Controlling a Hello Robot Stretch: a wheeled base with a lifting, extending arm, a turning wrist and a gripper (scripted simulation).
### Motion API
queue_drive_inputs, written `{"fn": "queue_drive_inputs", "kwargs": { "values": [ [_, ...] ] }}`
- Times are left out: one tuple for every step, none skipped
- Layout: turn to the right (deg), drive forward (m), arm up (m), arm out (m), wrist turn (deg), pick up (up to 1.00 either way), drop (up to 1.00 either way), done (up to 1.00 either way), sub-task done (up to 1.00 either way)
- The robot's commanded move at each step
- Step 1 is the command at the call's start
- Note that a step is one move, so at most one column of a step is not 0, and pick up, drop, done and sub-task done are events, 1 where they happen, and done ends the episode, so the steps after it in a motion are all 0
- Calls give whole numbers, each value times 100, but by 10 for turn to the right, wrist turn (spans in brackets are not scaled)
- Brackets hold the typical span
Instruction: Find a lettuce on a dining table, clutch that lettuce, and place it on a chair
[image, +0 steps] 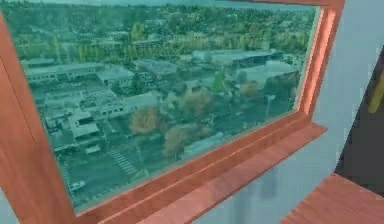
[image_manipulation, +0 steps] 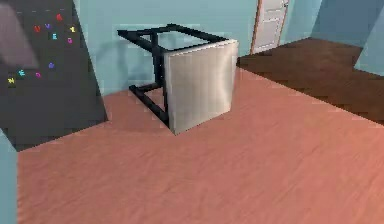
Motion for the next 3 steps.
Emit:
{"fn": "queue_drive_inputs", "kwargs": {
  "values": [
    [450, 0, 0, 0, 0, 0, 0, 0, 0],
    [360, 0, 0, 0, 0, 0, 0, 0, 0],
    [0, 35, 0, 0, 0, 0, 0, 0, 0]
  ]
}}
